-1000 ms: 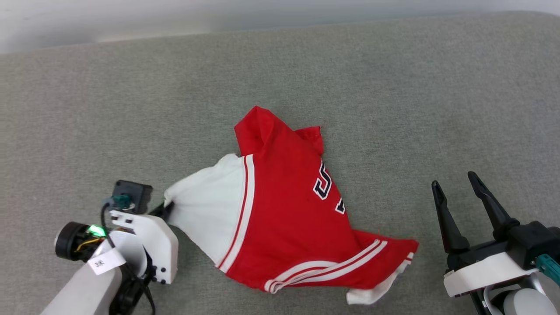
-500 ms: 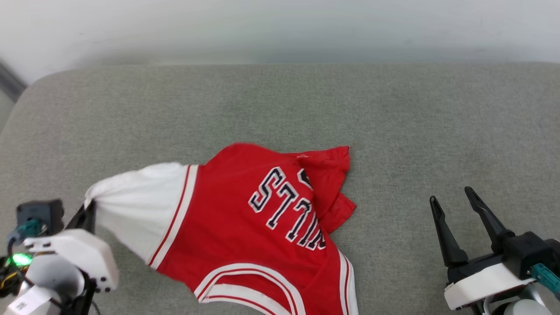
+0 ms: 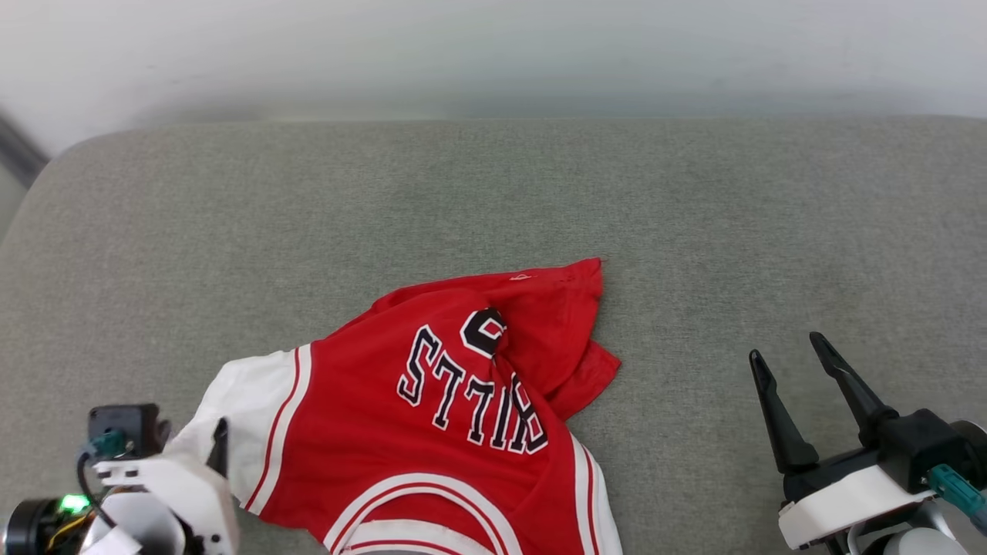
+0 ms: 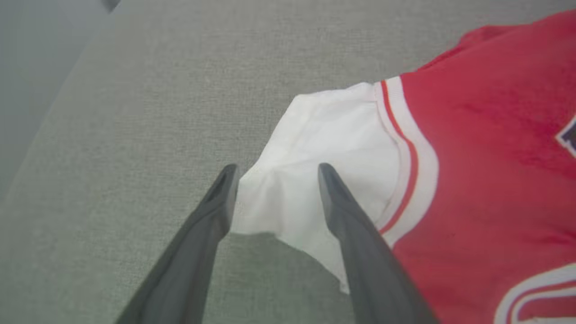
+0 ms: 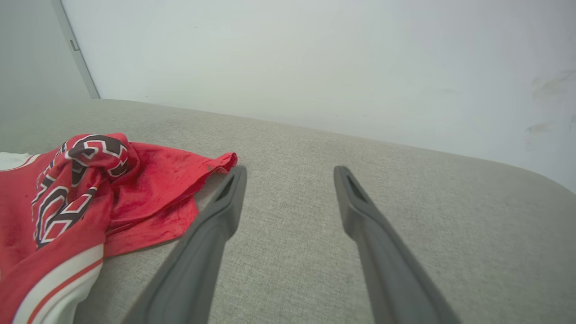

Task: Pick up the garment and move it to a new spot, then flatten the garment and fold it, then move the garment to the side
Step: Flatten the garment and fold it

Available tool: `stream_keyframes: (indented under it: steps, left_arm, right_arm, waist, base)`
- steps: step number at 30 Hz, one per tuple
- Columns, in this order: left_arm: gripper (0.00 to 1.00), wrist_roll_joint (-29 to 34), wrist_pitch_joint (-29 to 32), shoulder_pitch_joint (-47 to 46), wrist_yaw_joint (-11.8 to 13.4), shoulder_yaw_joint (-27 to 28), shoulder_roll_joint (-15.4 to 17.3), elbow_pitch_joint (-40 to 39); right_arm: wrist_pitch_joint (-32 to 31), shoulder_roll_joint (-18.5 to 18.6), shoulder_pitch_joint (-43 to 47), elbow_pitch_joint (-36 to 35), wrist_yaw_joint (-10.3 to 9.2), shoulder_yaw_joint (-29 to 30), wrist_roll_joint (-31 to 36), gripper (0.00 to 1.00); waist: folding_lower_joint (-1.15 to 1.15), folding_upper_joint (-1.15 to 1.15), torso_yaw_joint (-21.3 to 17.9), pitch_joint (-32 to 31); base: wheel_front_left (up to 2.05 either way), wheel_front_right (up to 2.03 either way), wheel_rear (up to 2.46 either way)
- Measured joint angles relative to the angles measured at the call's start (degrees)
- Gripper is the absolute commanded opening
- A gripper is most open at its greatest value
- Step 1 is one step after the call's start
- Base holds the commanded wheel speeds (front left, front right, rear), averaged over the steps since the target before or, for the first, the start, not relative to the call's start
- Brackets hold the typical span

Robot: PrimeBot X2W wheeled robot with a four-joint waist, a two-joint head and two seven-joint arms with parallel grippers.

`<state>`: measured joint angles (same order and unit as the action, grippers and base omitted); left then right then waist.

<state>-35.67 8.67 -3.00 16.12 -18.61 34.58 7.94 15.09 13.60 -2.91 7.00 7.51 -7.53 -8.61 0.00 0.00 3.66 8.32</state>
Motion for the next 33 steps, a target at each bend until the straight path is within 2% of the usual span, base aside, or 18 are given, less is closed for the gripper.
stream_keyframes:
  steps: [5, 10, 15, 19, 22, 28, 33]
  left_arm:
    - [1.00, 1.8, -2.3, -3.8, -2.2, -2.0, -0.9, -2.9]
    - [1.00, 1.5, -0.5, -8.4, -5.8, -4.2, -1.6, -9.9]
    - [1.00, 0.6, 8.8, -16.1, -11.3, -9.2, -1.3, -15.6]
    - [1.00, -3.0, 19.7, -22.8, -16.7, -13.5, -1.5, -15.7]
    - [1.00, -2.4, 27.0, -29.5, -19.8, -16.4, -0.6, -13.9]
    - [1.00, -6.0, 38.9, -37.7, -22.8, -22.0, -1.3, -8.3]
    - [1.00, -6.8, 43.2, -41.6, -23.4, -26.9, -0.6, -3.6]
  right_arm:
    - [0.0, 0.0, 0.0, 0.1, 0.00, 0.3, 0.0, 1.00]
    - [0.0, -0.1, -0.1, -0.1, 0.00, 0.5, 0.0, 1.00]
    - [0.0, -0.6, -0.7, -0.5, 0.00, 0.5, 0.0, 1.00]
    - [0.0, -1.6, -1.8, -0.8, 0.00, 0.5, 0.0, 1.00]
    - [0.0, -2.4, -2.0, -1.1, 0.00, 0.9, 0.0, 1.00]
    - [0.0, -4.4, -2.8, -1.3, 0.00, 1.1, 0.1, 1.00]
    - [0.0, -5.8, -4.0, -1.4, 0.00, 0.7, 0.1, 1.00]
  waist:
    - [0.00, 0.00, -1.4, -0.6]
    - [0.00, 0.00, -3.5, -0.9]
    - [0.00, 0.00, -6.2, -0.1]
    - [0.00, 0.00, -8.9, 1.5]
    - [0.00, 0.00, -10.8, 3.3]
    - [0.01, 0.00, -14.8, 7.0]
    - [0.01, 0.00, -17.9, 10.0]
  base:
    - [0.00, 0.00, 0.00]
    - [0.00, 0.00, 0.00]
    - [0.00, 0.00, 0.00]
    - [0.00, 0.00, 0.00]
    - [0.00, 0.00, 0.00]
    - [0.00, 0.00, 0.00]
    - [0.00, 0.00, 0.00]
